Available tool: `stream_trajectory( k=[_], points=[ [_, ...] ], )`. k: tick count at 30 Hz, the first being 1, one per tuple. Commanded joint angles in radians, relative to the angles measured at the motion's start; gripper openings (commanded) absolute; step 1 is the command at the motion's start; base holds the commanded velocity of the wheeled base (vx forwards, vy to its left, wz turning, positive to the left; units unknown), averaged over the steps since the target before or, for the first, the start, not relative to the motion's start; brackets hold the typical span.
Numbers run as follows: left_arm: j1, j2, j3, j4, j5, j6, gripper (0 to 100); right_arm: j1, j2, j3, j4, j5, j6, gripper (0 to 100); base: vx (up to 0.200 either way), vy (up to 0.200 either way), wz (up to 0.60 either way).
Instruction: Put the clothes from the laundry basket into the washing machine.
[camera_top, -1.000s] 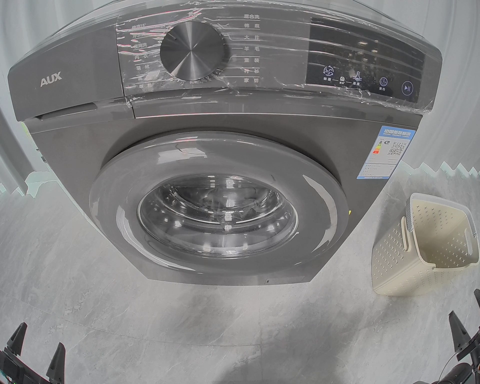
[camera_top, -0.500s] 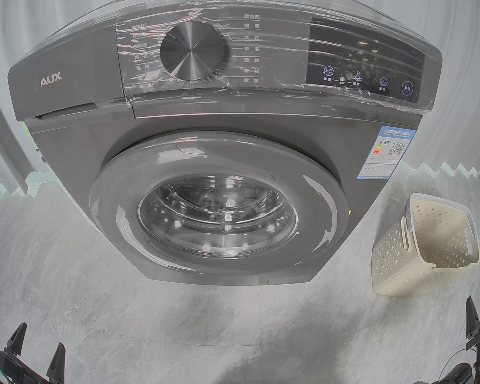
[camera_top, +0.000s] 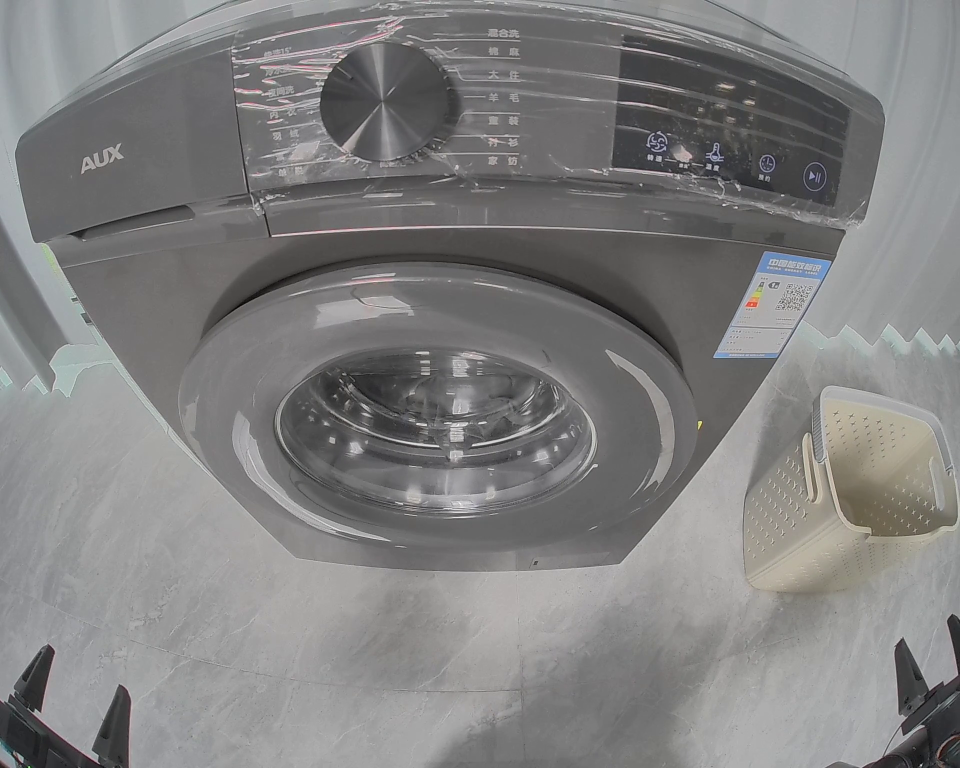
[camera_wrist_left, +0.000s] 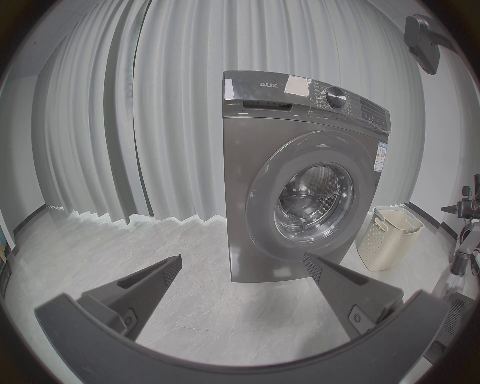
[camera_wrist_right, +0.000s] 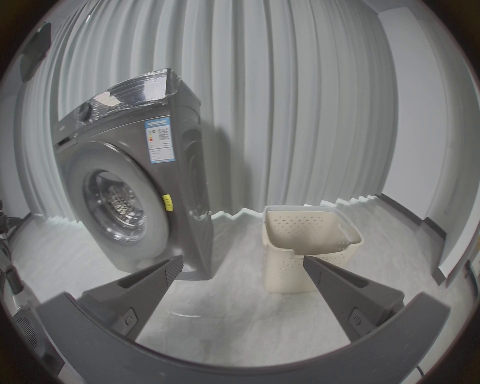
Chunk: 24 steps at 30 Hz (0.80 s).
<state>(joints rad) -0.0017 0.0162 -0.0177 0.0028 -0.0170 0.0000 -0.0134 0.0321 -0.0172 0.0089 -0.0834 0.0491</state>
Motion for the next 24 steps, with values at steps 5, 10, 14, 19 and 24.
stream_trajectory(
  k=[5, 10, 14, 19, 24],
  points=[
    [0.000, -0.015, 0.018, 0.000, 0.000, -0.003, 100, 0.010, -0.015, 0.014, -0.006, 0.022, -0.012, 100, 0.000, 0.000, 0.00],
    [0.000, -0.015, 0.018, 0.000, 0.003, -0.005, 100, 0.007, -0.017, 0.016, -0.004, 0.034, -0.029, 100, 0.000, 0.000, 0.00],
    [0.000, -0.015, 0.018, 0.000, 0.003, -0.006, 100, 0.012, -0.017, 0.016, -0.007, 0.037, -0.029, 100, 0.000, 0.000, 0.00],
    [0.000, -0.015, 0.018, 0.000, 0.005, -0.006, 100, 0.012, -0.017, 0.016, -0.006, 0.039, -0.028, 100, 0.000, 0.000, 0.00],
    [0.002, -0.015, 0.018, -0.001, 0.005, 0.005, 100, 0.012, -0.017, 0.016, -0.006, 0.039, -0.031, 100, 0.000, 0.000, 0.00]
  ],
)
